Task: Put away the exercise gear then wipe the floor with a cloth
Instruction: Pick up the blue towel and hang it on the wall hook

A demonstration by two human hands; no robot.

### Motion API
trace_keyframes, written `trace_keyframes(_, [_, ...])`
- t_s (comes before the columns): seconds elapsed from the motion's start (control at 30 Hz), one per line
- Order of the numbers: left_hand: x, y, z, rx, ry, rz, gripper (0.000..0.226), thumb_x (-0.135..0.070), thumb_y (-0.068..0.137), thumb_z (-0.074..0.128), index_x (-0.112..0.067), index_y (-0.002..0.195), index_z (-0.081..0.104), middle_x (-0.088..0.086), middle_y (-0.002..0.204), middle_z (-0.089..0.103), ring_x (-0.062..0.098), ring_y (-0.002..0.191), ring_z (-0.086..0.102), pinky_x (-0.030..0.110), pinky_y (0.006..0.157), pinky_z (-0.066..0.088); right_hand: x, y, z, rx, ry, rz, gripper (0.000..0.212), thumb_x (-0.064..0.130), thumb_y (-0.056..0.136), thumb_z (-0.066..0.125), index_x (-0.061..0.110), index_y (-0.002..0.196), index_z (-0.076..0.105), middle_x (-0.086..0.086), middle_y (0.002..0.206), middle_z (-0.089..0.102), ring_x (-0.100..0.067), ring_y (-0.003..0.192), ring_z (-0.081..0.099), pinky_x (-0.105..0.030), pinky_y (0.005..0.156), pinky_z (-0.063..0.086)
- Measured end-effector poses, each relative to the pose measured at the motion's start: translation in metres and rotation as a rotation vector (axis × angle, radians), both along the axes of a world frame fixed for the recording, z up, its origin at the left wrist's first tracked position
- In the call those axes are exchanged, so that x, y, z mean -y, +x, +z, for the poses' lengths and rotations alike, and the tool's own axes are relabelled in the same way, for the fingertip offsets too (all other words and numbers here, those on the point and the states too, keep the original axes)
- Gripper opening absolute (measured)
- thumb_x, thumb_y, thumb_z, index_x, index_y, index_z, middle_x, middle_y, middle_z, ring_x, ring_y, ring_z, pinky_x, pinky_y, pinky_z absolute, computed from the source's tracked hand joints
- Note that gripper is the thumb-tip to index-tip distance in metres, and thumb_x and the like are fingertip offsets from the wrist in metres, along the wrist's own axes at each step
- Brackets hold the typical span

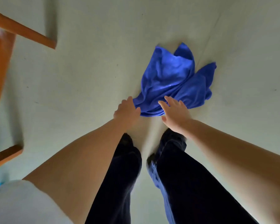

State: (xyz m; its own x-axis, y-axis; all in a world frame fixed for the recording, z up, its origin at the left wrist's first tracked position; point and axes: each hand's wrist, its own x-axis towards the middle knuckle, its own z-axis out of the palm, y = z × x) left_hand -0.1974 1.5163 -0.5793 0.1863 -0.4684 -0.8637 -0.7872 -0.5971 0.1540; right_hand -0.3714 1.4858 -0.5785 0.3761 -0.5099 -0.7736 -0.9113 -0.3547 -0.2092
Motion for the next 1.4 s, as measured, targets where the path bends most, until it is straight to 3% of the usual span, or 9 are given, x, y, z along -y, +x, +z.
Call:
trace_keyframes(0.17, [-0.003,-0.022,-0.083,-0.001,0.052,0.163,0.047,-0.027,0.095,0.048,-0.008,0.136,0.036,0.012,0.131,0.044,0.029,0.119,0.045,0.037,0.096,0.04,-0.005,0.0,-0.09,-0.074,-0.045,0.173,0.072,0.03,0.09,0.06,0.021,0.149,0.021,-0.01,0.155,0.02,-0.024,0.144,0.016,-0.049,0.116,0.007])
trace_keyframes(0.27, [0.004,-0.029,-0.097,0.03,-0.013,0.177,0.033,-0.018,0.094,0.046,-0.005,0.123,0.051,0.015,0.126,0.049,0.034,0.116,0.046,0.038,0.093,0.039,0.004,0.002,-0.1,-0.048,-0.146,0.181,0.053,0.022,0.072,0.077,0.016,0.12,0.055,-0.01,0.117,0.056,-0.03,0.111,0.052,-0.044,0.102,0.037])
trace_keyframes(0.37, [0.018,-0.029,-0.07,-0.075,-0.108,0.326,0.007,-0.013,0.087,0.048,-0.012,0.081,0.051,0.008,0.087,0.055,0.03,0.079,0.051,0.033,0.063,0.039,0.02,-0.002,-0.072,-0.038,-0.041,0.047,0.038,0.028,0.089,0.059,0.014,0.121,0.044,-0.007,0.116,0.051,-0.028,0.108,0.05,-0.038,0.08,0.04])
trace_keyframes(0.4, [0.023,-0.028,-0.053,-0.103,-0.136,0.343,0.015,-0.013,0.085,0.048,-0.015,0.071,0.043,0.002,0.073,0.05,0.025,0.067,0.044,0.03,0.056,0.034,0.026,-0.004,-0.055,-0.023,-0.022,-0.041,0.036,0.028,0.09,0.057,0.013,0.12,0.042,-0.007,0.114,0.05,-0.028,0.105,0.051,-0.036,0.072,0.039])
trace_keyframes(0.53, [0.05,-0.032,0.047,-0.233,-0.227,0.422,0.031,-0.015,0.088,0.048,-0.018,0.062,0.031,-0.004,0.059,0.037,0.013,0.053,0.03,0.025,0.049,0.027,0.044,-0.013,0.036,0.073,-0.069,-0.321,0.026,0.029,0.089,0.054,0.011,0.105,0.045,-0.005,0.103,0.052,-0.028,0.089,0.053,-0.033,0.063,0.034])
trace_keyframes(0.8, [0.131,-0.051,0.304,-0.432,-0.305,0.28,0.037,-0.011,0.089,0.053,-0.02,0.057,0.036,-0.003,0.055,0.035,0.013,0.052,0.034,0.014,0.044,0.029,0.063,-0.036,0.28,0.116,-0.125,-0.729,0.018,0.028,0.085,0.055,0.018,0.083,0.04,0.005,0.071,0.052,-0.025,0.067,0.052,-0.027,0.048,0.029])
trace_keyframes(1.03, [0.156,-0.096,0.538,-0.476,-0.312,-0.195,0.039,-0.009,0.088,0.051,-0.02,0.057,0.031,-0.002,0.054,0.034,0.012,0.052,0.032,0.018,0.048,0.028,0.069,-0.062,0.49,0.31,-0.289,-0.632,0.036,0.045,0.088,0.056,0.017,0.11,0.047,0.008,0.106,0.051,-0.016,0.087,0.057,-0.03,0.068,0.041])
trace_keyframes(1.27, [0.145,-0.112,0.679,-0.431,-0.485,-0.625,0.011,-0.019,0.087,0.048,-0.015,0.081,0.055,0.01,0.083,0.069,0.024,0.077,0.067,0.037,0.071,0.052,0.063,-0.081,0.633,0.565,-0.493,-0.789,0.07,0.035,0.086,0.062,0.033,0.145,0.023,0.023,0.11,0.047,-0.01,0.082,0.06,-0.027,0.072,0.048])
trace_keyframes(1.4, [0.141,-0.113,0.738,-0.468,-0.597,-0.827,0.007,-0.019,0.084,0.051,-0.02,0.085,0.057,-0.005,0.073,0.063,0.01,0.062,0.056,0.025,0.058,0.044,0.049,-0.085,0.693,0.382,-0.65,-0.739,0.014,0.03,0.091,0.051,0.018,0.098,0.055,0.003,0.084,0.062,-0.023,0.078,0.058,-0.034,0.068,0.044])
